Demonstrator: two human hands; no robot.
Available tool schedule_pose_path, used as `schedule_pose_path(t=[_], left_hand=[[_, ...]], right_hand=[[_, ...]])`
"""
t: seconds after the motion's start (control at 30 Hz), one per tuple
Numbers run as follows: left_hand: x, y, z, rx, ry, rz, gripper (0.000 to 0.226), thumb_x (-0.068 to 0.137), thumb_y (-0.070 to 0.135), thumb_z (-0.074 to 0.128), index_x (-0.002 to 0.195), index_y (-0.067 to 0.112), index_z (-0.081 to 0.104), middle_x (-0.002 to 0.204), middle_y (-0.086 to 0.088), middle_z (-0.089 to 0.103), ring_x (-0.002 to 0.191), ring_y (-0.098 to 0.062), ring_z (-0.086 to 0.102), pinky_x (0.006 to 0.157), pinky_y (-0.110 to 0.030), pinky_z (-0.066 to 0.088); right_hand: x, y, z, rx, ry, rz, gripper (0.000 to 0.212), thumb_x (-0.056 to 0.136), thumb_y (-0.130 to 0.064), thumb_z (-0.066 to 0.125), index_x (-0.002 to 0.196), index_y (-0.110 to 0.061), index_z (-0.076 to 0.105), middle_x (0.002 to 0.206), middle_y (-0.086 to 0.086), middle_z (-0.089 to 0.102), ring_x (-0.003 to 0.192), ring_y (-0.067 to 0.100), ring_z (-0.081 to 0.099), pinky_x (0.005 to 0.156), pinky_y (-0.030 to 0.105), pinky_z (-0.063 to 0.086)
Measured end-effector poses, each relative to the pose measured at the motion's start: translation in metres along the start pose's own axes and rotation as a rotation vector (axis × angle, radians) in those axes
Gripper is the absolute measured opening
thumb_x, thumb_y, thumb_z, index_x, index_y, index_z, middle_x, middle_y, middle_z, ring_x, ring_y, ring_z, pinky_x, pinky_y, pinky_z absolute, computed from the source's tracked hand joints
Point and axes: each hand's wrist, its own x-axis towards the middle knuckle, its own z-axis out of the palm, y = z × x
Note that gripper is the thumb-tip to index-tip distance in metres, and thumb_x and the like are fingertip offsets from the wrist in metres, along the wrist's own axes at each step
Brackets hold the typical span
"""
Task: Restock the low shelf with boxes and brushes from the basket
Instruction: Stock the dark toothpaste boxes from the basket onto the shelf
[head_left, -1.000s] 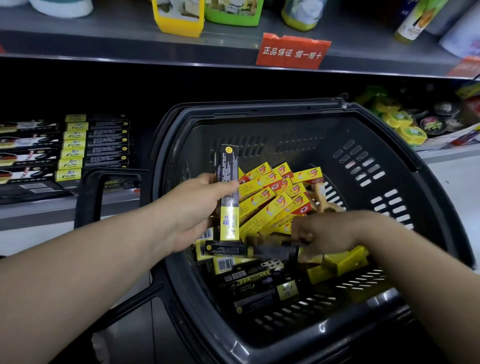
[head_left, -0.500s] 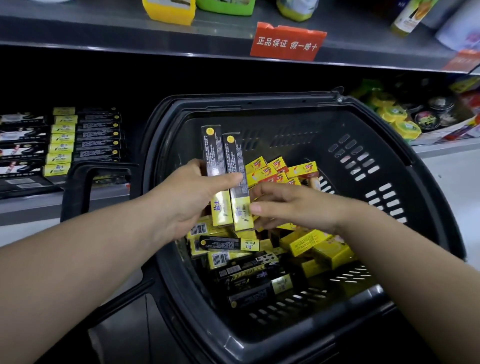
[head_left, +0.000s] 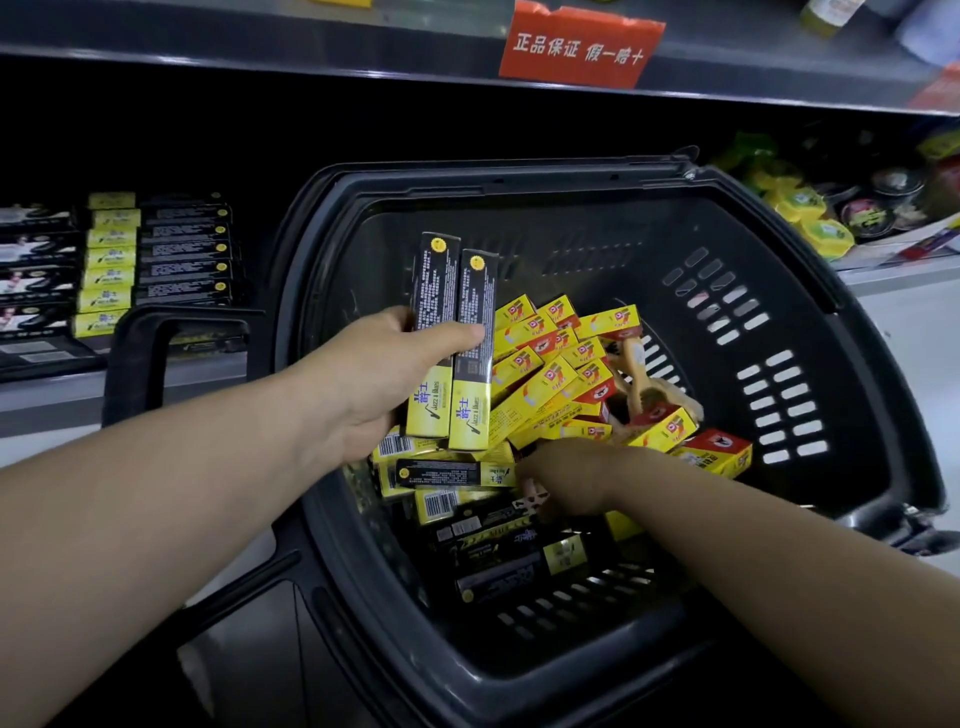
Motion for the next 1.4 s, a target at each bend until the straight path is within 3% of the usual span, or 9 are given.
schedule_pose_path(t=[0.17, 0.33, 0.47, 0.6, 0.8, 0.9, 1.03, 1.2, 1.4], left_hand=[[0.001, 0.001, -0.003, -0.042, 0.025, -0.002, 0.042, 0.081, 0.027, 0.069, 0.120, 0.016, 0.057, 0.104, -0.003, 0.072, 0.099, -0.021, 0.066, 0.096, -0.041, 0.047], [-0.001, 0.002, -0.002, -0.112, 0.059, 0.007, 0.045, 0.081, 0.028, 0.069, 0.122, 0.017, 0.054, 0.107, -0.002, 0.070, 0.104, -0.021, 0.063, 0.103, -0.047, 0.040], [-0.005, 0.007, 0.002, -0.204, 0.031, 0.066, 0.040, 0.083, 0.024, 0.067, 0.121, 0.019, 0.055, 0.109, -0.001, 0.070, 0.105, -0.020, 0.064, 0.100, -0.046, 0.044], [-0.011, 0.011, 0.001, -0.221, -0.056, 0.102, 0.036, 0.085, 0.026, 0.064, 0.120, 0.020, 0.057, 0.104, -0.001, 0.073, 0.097, -0.021, 0.069, 0.084, -0.040, 0.054], [-0.015, 0.011, 0.000, -0.282, -0.058, 0.089, 0.036, 0.086, 0.024, 0.063, 0.121, 0.017, 0.057, 0.101, -0.007, 0.073, 0.088, -0.023, 0.072, 0.067, -0.037, 0.060], [-0.014, 0.010, -0.001, -0.321, -0.013, 0.047, 0.039, 0.086, 0.027, 0.063, 0.122, 0.016, 0.056, 0.102, -0.005, 0.074, 0.087, -0.021, 0.072, 0.066, -0.034, 0.060], [-0.012, 0.009, -0.001, -0.305, -0.019, 0.032, 0.054, 0.079, 0.030, 0.070, 0.127, 0.016, 0.051, 0.104, -0.005, 0.073, 0.088, -0.021, 0.072, 0.071, -0.035, 0.060], [-0.014, 0.006, -0.003, -0.177, 0.022, 0.068, 0.090, 0.042, 0.026, 0.083, 0.125, 0.018, 0.050, 0.104, -0.006, 0.072, 0.095, -0.025, 0.069, 0.088, -0.045, 0.053], [-0.011, 0.009, -0.011, -0.038, 0.064, 0.120, 0.075, 0.053, 0.017, 0.086, 0.121, 0.018, 0.055, 0.097, -0.004, 0.073, 0.087, -0.023, 0.071, 0.084, -0.042, 0.055]], right_hand=[[-0.037, 0.026, -0.038, 0.205, -0.003, 0.044, 0.027, 0.090, -0.027, 0.060, 0.114, -0.014, 0.060, 0.113, 0.008, 0.064, 0.101, 0.024, 0.059, 0.082, 0.032, 0.046], [-0.077, 0.042, -0.057, 1.359, 0.213, -0.174, 0.038, 0.083, -0.014, 0.058, 0.117, -0.031, 0.053, 0.097, 0.006, 0.069, 0.074, 0.017, 0.068, 0.066, 0.021, 0.054], [-0.069, 0.025, -0.057, 1.753, 0.207, -0.321, 0.044, 0.083, -0.011, 0.050, 0.124, -0.023, 0.052, 0.094, 0.005, 0.061, 0.063, 0.021, 0.065, 0.061, 0.027, 0.056], [-0.058, 0.005, -0.056, 1.776, 0.211, -0.342, 0.035, 0.096, -0.012, 0.031, 0.125, -0.022, 0.047, 0.103, 0.012, 0.053, 0.072, 0.025, 0.055, 0.066, 0.031, 0.055], [-0.049, -0.012, -0.055, 1.626, 0.446, -0.281, 0.034, 0.083, -0.047, 0.061, 0.109, -0.025, 0.065, 0.075, -0.005, 0.063, 0.061, 0.016, 0.056, 0.075, 0.036, 0.057], [-0.048, -0.020, -0.054, 1.650, 0.529, -0.287, 0.019, 0.089, -0.043, 0.055, 0.087, -0.041, 0.074, 0.092, -0.014, 0.073, 0.088, 0.013, 0.069, 0.088, 0.041, 0.055], [-0.047, -0.030, -0.053, 1.449, 0.502, -0.235, 0.081, 0.070, -0.064, 0.058, 0.141, -0.028, 0.040, 0.141, -0.007, 0.049, 0.129, 0.013, 0.044, 0.106, 0.039, 0.037], [-0.048, -0.033, -0.055, 1.320, 0.502, -0.250, 0.080, 0.071, -0.061, 0.050, 0.145, -0.036, 0.030, 0.152, -0.012, 0.032, 0.138, 0.009, 0.029, 0.114, 0.042, 0.022], [-0.057, -0.031, -0.062, 1.294, 0.556, -0.217, 0.064, 0.084, -0.059, 0.052, 0.140, -0.032, 0.040, 0.143, -0.010, 0.045, 0.132, 0.014, 0.041, 0.109, 0.047, 0.034]])
